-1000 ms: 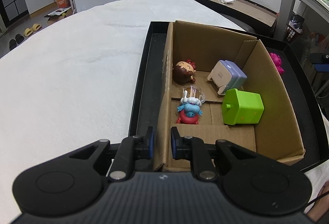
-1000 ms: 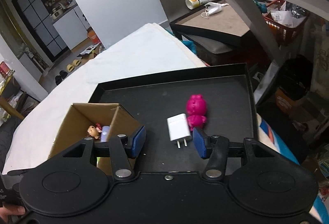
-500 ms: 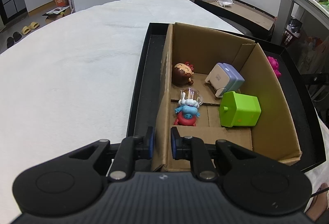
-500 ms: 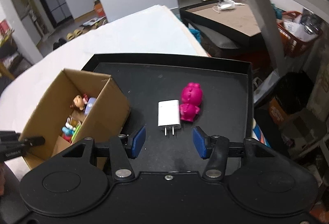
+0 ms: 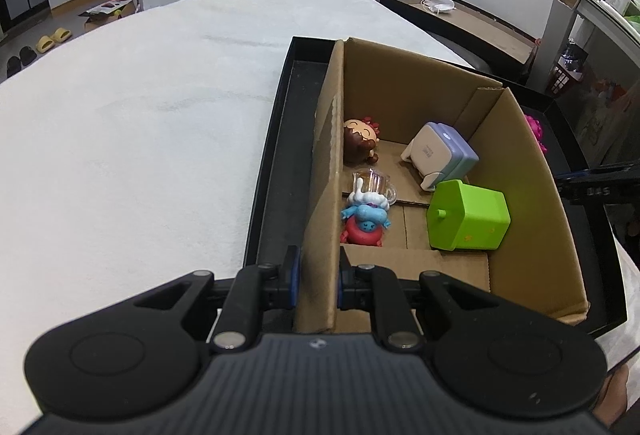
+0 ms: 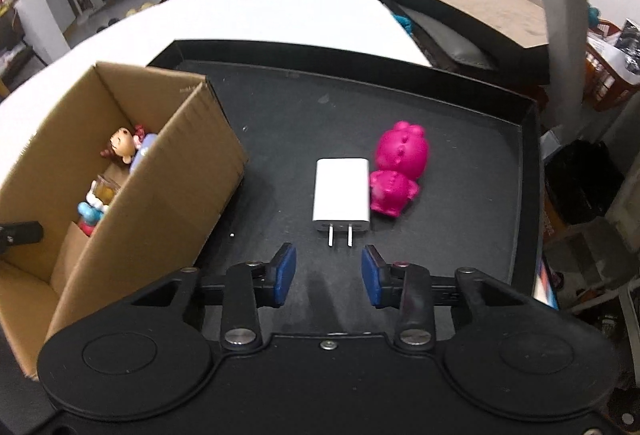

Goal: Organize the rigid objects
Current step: 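Move the right tool to the white USB charger and grasp it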

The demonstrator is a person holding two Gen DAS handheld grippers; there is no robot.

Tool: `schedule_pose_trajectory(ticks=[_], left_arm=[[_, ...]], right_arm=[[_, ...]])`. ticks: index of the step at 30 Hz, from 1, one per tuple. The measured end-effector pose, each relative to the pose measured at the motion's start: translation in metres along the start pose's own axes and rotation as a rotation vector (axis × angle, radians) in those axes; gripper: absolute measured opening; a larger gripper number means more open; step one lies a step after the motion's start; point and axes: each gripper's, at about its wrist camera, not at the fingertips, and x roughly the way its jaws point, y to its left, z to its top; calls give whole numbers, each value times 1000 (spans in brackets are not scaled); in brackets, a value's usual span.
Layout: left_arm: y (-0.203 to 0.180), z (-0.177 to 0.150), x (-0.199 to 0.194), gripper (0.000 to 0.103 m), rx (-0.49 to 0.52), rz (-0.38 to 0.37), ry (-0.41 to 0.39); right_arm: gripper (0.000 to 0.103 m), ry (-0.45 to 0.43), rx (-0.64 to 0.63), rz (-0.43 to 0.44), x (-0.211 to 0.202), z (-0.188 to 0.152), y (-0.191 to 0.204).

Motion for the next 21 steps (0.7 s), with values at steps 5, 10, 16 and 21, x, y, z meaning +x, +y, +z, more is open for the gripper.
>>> schedule_pose_trajectory(ticks=[5, 10, 16, 21], left_arm=[[1, 0, 1, 15, -4, -8, 2], [1, 0, 1, 16, -7, -11, 2], [0, 0, 2, 16, -13, -10, 7], [-1, 0, 1, 16, -11, -4, 9]], right_arm=[[32, 3, -11, -59, 12, -1, 4], [13, -15, -19, -69, 16, -6, 3], [13, 6, 1, -53, 8, -8, 3], [13, 41, 10, -37, 3, -12, 3]])
